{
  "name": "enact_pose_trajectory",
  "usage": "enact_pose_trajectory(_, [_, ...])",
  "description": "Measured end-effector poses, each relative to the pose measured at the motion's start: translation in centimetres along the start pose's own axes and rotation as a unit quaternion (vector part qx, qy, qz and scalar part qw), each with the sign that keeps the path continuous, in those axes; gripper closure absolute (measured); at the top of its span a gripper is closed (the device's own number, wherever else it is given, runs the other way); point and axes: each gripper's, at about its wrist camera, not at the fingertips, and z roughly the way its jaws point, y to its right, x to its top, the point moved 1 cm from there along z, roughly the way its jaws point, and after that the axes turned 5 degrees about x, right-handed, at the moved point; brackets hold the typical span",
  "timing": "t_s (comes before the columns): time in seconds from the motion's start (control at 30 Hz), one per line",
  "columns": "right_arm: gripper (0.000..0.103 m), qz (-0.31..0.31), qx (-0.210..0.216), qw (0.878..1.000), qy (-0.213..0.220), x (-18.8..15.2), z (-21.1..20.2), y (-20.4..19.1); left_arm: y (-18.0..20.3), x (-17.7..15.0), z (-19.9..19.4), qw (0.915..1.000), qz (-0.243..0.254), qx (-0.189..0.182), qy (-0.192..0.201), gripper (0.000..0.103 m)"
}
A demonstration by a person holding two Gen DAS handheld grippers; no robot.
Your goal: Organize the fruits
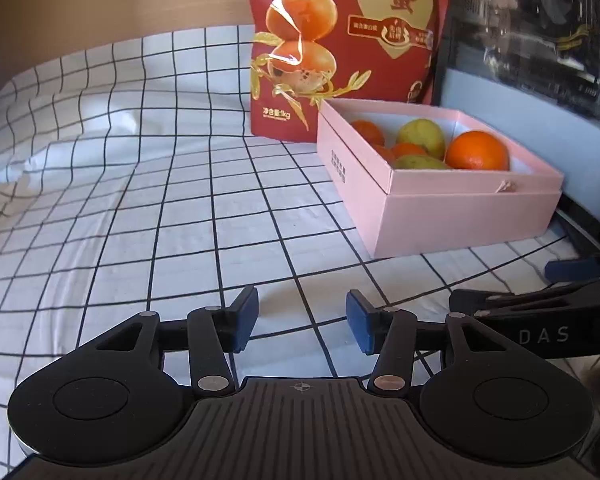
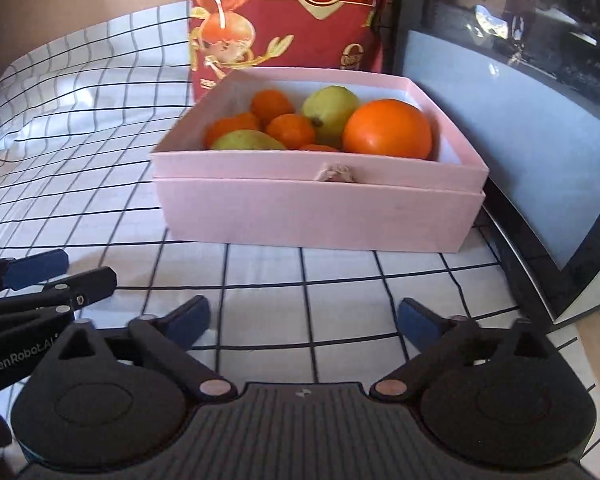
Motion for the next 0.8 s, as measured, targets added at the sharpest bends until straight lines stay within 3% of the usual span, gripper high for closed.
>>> enact_pose_trajectory(0.27, [0.000, -0.010, 0.014, 0.999, 0.041, -0.17, 0.68, 0.74, 0.05, -0.01, -0.11, 1.0000, -0.001, 0.004, -0.001, 0.049])
enact_pose_trajectory(0.8, [0.000, -0.008, 0.015, 0.999, 0.040, -0.18, 0.68, 0.83, 0.01, 0.07, -0.17, 1.0000, -0.002, 0.003, -0.001, 0.049])
